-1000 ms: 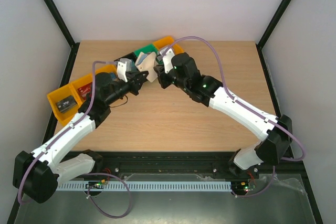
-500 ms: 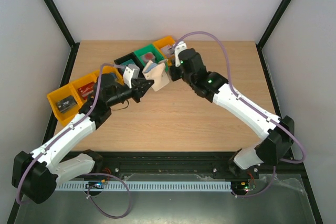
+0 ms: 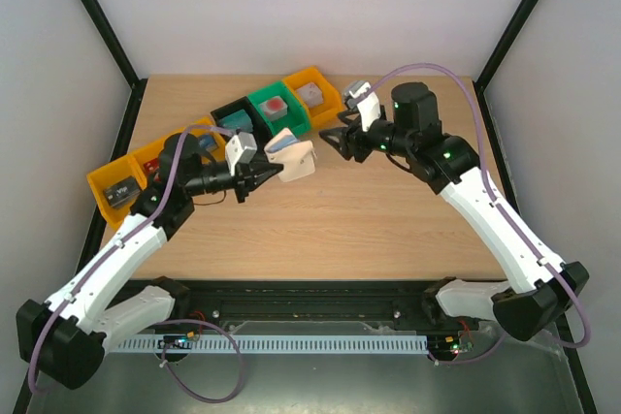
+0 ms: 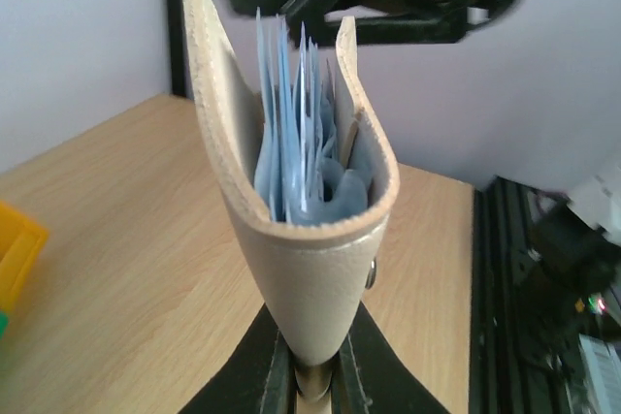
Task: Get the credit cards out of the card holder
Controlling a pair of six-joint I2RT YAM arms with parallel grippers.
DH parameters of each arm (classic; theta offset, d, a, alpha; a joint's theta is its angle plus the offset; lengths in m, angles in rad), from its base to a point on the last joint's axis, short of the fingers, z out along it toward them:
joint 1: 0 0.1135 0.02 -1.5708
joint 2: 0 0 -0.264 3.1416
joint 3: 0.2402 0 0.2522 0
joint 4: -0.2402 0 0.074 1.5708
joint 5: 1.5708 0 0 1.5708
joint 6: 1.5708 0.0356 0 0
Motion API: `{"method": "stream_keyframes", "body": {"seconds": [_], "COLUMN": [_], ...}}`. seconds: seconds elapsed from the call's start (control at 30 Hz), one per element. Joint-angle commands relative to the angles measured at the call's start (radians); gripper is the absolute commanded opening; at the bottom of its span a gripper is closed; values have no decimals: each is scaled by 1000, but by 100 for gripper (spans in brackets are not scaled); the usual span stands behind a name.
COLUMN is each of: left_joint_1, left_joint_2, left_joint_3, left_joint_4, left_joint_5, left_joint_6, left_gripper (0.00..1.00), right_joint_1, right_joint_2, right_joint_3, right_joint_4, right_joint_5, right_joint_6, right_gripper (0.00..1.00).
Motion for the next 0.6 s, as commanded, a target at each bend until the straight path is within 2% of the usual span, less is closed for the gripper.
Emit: {"method": "stream_keyframes", "body": {"seconds": [0.0, 0.13, 0.23, 0.4, 0.57], "left_joint_1": [1, 1, 1, 1, 5], "left_joint_2": [-60, -59, -58, -58, -61], "left_joint_3": [76, 82, 78, 76, 69], "left_joint_4": [-127, -127, -86, -86, -116], "left_joint_5": [233, 318, 334, 345, 359], "left_joint_6": [327, 359, 315, 281, 312], "left_gripper": [2, 2, 2, 2, 2], "right_joint_1": [-4, -3, -3, 8, 10], "right_joint_2": [-3, 42, 84, 81, 30], "right_joint_3": [33, 56, 85, 91, 115], "right_joint_4": [-91, -117, -185, -245, -288], "right_joint_5": [-366, -551, -713, -755, -744], "right_joint_6": [-79, -41, -42, -72, -119], "right_gripper": [61, 70, 80, 86, 87]}}
